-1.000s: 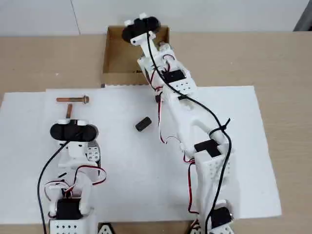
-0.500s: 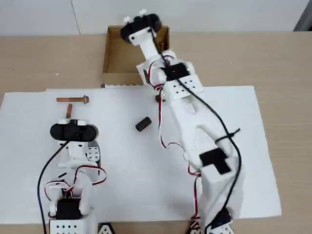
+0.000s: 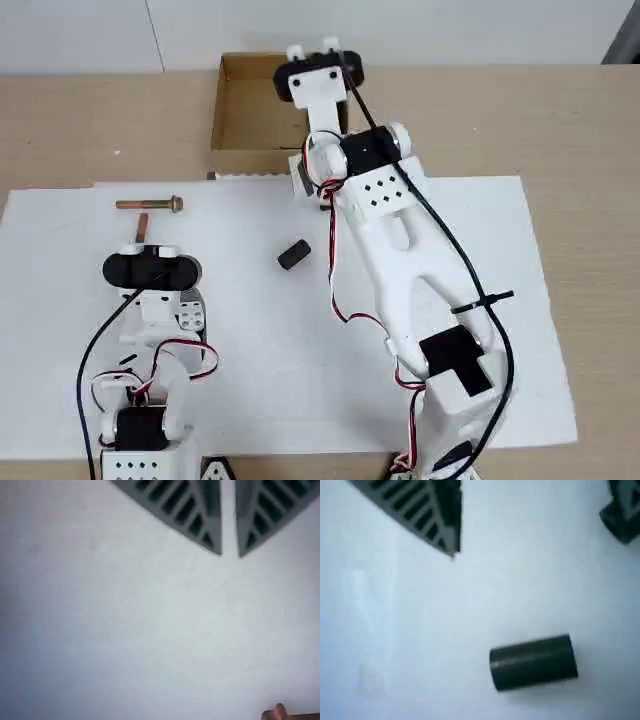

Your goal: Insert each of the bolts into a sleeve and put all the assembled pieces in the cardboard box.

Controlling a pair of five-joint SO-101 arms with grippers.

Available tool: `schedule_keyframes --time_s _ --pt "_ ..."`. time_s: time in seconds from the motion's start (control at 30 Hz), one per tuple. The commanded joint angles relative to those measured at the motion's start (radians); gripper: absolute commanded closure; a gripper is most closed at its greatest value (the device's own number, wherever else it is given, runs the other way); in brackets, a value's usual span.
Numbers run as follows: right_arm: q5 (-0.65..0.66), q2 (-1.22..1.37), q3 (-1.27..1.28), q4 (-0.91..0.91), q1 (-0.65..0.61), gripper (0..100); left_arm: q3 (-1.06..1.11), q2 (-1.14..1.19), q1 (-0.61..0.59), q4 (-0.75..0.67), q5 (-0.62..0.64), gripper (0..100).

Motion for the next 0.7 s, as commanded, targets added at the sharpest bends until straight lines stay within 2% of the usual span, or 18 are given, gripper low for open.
schedule_keyframes --time_s 0.0,0.3,0.43,0.67 --pt "-0.064 -0.056 -0.049 0.03 -0.004 79.0 -0.004 -0.008 -0.002 -0.006 -0.002 99" --pt "-0.147 0.001 -0.044 0.07 -0.007 79.0 -0.004 -0.008 -0.002 -0.006 -0.002 99" --pt "-0.229 0.079 -0.046 0.125 -0.041 79.0 -0.004 -0.008 -0.003 -0.006 -0.002 99" --pt "-0.302 0.154 -0.051 0.108 -0.11 79.0 -0.004 -0.008 -0.003 -0.006 -0.002 99"
